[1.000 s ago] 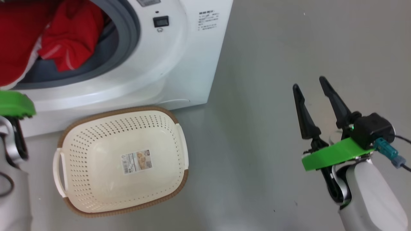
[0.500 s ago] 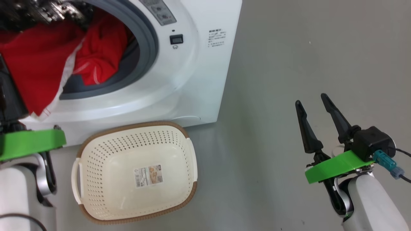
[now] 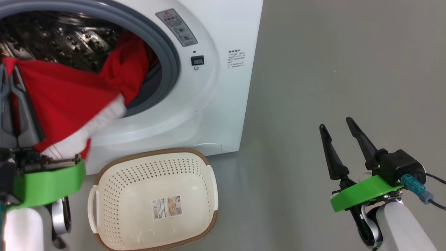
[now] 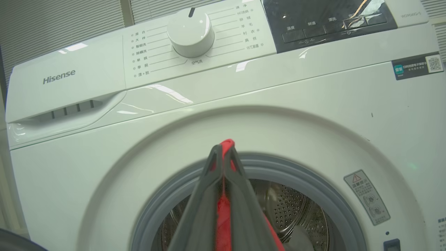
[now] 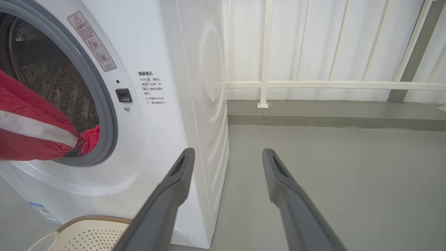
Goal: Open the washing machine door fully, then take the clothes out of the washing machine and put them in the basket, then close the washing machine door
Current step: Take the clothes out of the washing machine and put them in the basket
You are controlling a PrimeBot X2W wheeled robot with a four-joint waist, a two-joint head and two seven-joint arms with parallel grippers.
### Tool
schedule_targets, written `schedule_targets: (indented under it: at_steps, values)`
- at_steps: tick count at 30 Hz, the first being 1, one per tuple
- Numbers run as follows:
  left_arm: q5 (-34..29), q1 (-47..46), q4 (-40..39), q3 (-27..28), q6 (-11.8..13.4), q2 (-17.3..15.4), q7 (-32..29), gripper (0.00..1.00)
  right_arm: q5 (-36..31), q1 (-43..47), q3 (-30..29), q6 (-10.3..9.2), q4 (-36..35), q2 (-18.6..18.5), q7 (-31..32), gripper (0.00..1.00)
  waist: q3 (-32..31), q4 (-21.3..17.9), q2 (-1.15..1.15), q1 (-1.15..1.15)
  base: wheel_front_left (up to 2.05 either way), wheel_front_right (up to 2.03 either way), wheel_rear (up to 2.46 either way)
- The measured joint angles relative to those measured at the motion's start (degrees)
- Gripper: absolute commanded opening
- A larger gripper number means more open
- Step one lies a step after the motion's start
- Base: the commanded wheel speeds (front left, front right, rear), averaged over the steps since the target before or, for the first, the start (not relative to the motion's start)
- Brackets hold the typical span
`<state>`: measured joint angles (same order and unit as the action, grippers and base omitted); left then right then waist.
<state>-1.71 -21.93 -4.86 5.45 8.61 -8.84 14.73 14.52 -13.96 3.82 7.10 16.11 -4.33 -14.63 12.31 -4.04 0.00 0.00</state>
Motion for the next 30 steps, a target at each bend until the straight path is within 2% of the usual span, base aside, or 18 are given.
schedule_targets:
  at_steps: [7, 13, 24, 30]
  values:
    - [-0.6, 1.5, -4.8, -1.6, 0.0, -0.2, 0.0, 0.0, 0.0, 0.7, 0.3, 0.0, 0.5, 0.1, 0.0, 1.0, -1.4, 0.1, 0.0, 0.0, 0.0, 0.0, 0.0]
    - [1.5, 5.2, -3.0, -3.0, -0.7, 1.1, -0.6, 0.0, 0.0, 0.7, 0.6, 0.0, 0.4, 0.1, 0.0, 1.0, -1.1, 0.1, 0.0, 0.0, 0.0, 0.0, 0.0]
    - [9.6, 5.3, 14.3, -4.5, -3.9, 4.4, -0.5, 0.0, 0.2, 0.4, 0.7, 0.0, -0.1, -0.2, 0.0, 1.0, 3.1, 0.0, 0.0, 0.0, 0.0, 0.0, 0.0]
    - [13.1, 0.3, 26.7, -4.7, -5.7, 4.9, -1.6, 0.0, 0.2, -2.0, 0.7, 0.0, -0.5, -0.4, 0.0, 1.0, 6.2, -0.4, 0.0, 0.0, 0.0, 0.0, 0.0]
